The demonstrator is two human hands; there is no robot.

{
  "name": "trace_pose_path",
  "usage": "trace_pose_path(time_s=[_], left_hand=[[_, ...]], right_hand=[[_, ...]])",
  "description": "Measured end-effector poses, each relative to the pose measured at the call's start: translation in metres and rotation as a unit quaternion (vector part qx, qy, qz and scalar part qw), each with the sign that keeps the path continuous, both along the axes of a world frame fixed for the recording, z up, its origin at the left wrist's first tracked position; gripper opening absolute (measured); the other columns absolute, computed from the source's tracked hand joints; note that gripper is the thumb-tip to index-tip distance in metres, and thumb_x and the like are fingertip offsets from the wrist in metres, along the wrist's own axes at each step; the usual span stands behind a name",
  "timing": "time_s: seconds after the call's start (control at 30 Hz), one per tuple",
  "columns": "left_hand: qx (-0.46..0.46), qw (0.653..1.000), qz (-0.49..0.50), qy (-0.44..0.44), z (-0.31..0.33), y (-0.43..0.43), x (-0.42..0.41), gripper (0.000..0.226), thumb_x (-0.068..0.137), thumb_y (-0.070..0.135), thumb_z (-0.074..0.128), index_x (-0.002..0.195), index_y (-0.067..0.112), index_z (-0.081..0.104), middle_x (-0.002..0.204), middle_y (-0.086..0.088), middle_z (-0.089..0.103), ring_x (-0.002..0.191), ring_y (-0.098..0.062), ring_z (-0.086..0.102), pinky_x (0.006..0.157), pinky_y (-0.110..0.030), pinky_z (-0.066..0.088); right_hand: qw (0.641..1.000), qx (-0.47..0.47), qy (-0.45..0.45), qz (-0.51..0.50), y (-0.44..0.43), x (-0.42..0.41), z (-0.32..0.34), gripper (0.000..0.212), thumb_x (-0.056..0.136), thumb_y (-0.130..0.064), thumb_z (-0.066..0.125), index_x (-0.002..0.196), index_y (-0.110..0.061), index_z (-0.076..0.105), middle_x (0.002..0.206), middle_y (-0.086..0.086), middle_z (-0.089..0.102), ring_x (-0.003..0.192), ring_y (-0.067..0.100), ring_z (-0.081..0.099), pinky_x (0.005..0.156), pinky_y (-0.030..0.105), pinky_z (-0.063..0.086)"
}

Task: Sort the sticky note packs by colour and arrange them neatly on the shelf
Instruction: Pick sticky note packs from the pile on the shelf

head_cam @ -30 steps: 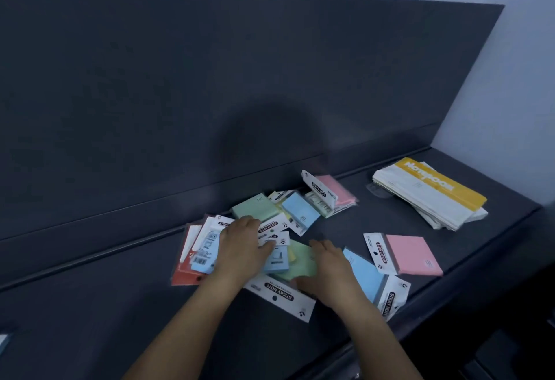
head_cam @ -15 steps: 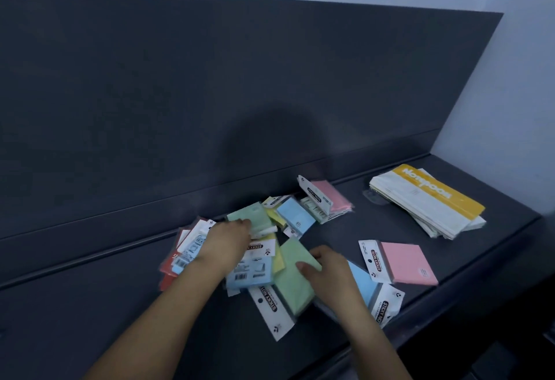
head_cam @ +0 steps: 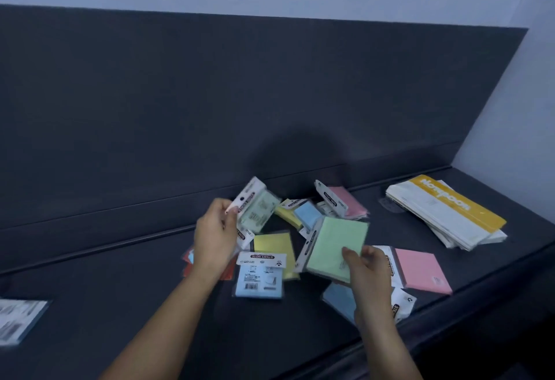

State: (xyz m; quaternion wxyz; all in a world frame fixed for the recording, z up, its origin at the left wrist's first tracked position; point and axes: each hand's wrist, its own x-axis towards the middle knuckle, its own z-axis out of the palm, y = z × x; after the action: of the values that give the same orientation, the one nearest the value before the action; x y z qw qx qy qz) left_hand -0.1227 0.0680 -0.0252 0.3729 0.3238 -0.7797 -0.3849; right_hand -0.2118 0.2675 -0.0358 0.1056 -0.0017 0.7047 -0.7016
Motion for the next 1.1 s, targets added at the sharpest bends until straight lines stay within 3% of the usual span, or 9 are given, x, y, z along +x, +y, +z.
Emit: trace_pose_path(time_s=[0.17, 0.27, 0.37, 0.53, 0.77, 0.87, 0.93, 1.03, 1.1], left_hand=[[0.223, 0.967, 0.013, 0.120, 0.028, 0.023, 0.020, 0.016, 0.097, 0.015, 0.046, 0.083, 0.012, 0.051, 0.069, -0.008, 0.064, 0.046, -0.011, 0.058, 0.044, -0.023, 0.045], [0.338, 0.934, -0.025, 0.115, 0.039, 0.042, 0.035, 0.016, 0.095, 0.017, 0.044, 0.081, 0.014, 0.052, 0.065, -0.011, 0.067, 0.052, -0.017, 0.061, 0.055, -0.031, 0.041], [0.366, 0.918, -0.045, 0.147, 0.045, 0.060, 0.051, 0.021, 0.092, 0.011, 0.043, 0.080, 0.017, 0.060, 0.070, -0.008, 0.071, 0.055, -0.018, 0.064, 0.058, -0.032, 0.037], [0.348, 0.911, -0.027, 0.221, 0.049, 0.073, 0.076, 0.024, 0.088, -0.002, 0.046, 0.074, 0.007, 0.064, 0.112, -0.008, 0.062, 0.067, -0.011, 0.061, 0.051, -0.020, 0.050], [0.433, 0.855, 0.064, 0.280, 0.058, 0.077, 0.113, 0.013, 0.084, -0.001, 0.051, 0.081, 0.003, 0.063, 0.075, -0.011, 0.065, 0.056, -0.015, 0.062, 0.050, -0.019, 0.050], [0.360, 0.895, 0.132, 0.229, 0.050, 0.079, 0.133, 0.012, 0.083, 0.006, 0.059, 0.073, 0.002, 0.063, 0.111, -0.007, 0.061, 0.082, -0.016, 0.062, 0.066, -0.025, 0.051], [0.234, 0.942, 0.194, 0.140, 0.044, 0.073, 0.157, 0.019, 0.080, 0.027, 0.067, 0.065, 0.016, 0.064, 0.110, 0.003, 0.057, 0.100, -0.013, 0.055, 0.084, -0.027, 0.045], [0.132, 0.954, 0.268, -0.026, 0.039, 0.063, 0.209, 0.031, 0.072, 0.049, 0.071, 0.096, 0.036, 0.058, 0.099, 0.019, 0.047, 0.107, -0.007, 0.033, 0.091, -0.025, 0.030], [0.149, 0.951, 0.270, -0.035, 0.031, 0.055, 0.247, 0.049, 0.071, 0.046, 0.075, 0.112, 0.034, 0.051, 0.103, 0.016, 0.051, 0.107, -0.009, 0.041, 0.094, -0.030, 0.037]], right_hand=[[0.997, -0.052, -0.027, 0.059, -0.008, 0.027, 0.008, 0.017, 0.085, 0.000, 0.058, 0.087, -0.012, 0.047, 0.073, 0.002, 0.062, 0.063, 0.017, 0.057, 0.053, 0.022, 0.044], [0.993, -0.036, 0.006, 0.114, -0.017, 0.045, 0.005, 0.021, 0.083, 0.001, 0.060, 0.087, -0.015, 0.047, 0.083, 0.005, 0.066, 0.072, 0.017, 0.062, 0.058, 0.022, 0.046], [0.984, -0.021, 0.048, 0.171, -0.028, 0.062, 0.003, 0.026, 0.079, 0.003, 0.060, 0.087, -0.018, 0.047, 0.086, 0.004, 0.064, 0.076, 0.018, 0.061, 0.056, 0.013, 0.045], [0.956, -0.096, 0.033, 0.275, -0.041, 0.094, 0.003, 0.040, 0.083, 0.010, 0.055, 0.101, -0.024, 0.047, 0.092, 0.001, 0.070, 0.079, 0.009, 0.067, 0.060, 0.018, 0.050], [0.919, -0.139, 0.037, 0.367, -0.065, 0.143, -0.004, 0.053, 0.076, 0.008, 0.068, 0.117, -0.022, 0.053, 0.103, 0.003, 0.070, 0.094, 0.013, 0.067, 0.078, 0.024, 0.054], [0.920, -0.137, 0.034, 0.365, -0.076, 0.168, -0.006, 0.050, 0.078, 0.008, 0.066, 0.113, -0.026, 0.057, 0.101, -0.002, 0.070, 0.093, 0.008, 0.067, 0.077, 0.025, 0.055], [0.909, -0.152, 0.002, 0.388, -0.080, 0.184, -0.005, 0.045, 0.080, 0.010, 0.063, 0.109, -0.024, 0.058, 0.095, -0.002, 0.072, 0.087, 0.006, 0.068, 0.069, 0.020, 0.054], [0.886, -0.165, -0.046, 0.431, -0.086, 0.209, 0.000, 0.040, 0.081, 0.012, 0.060, 0.106, -0.020, 0.059, 0.090, -0.001, 0.073, 0.081, 0.008, 0.069, 0.063, 0.018, 0.052], [0.872, -0.170, -0.072, 0.453, -0.093, 0.229, 0.004, 0.034, 0.080, 0.007, 0.065, 0.104, -0.018, 0.061, 0.091, 0.002, 0.073, 0.081, 0.013, 0.069, 0.063, 0.021, 0.053]])
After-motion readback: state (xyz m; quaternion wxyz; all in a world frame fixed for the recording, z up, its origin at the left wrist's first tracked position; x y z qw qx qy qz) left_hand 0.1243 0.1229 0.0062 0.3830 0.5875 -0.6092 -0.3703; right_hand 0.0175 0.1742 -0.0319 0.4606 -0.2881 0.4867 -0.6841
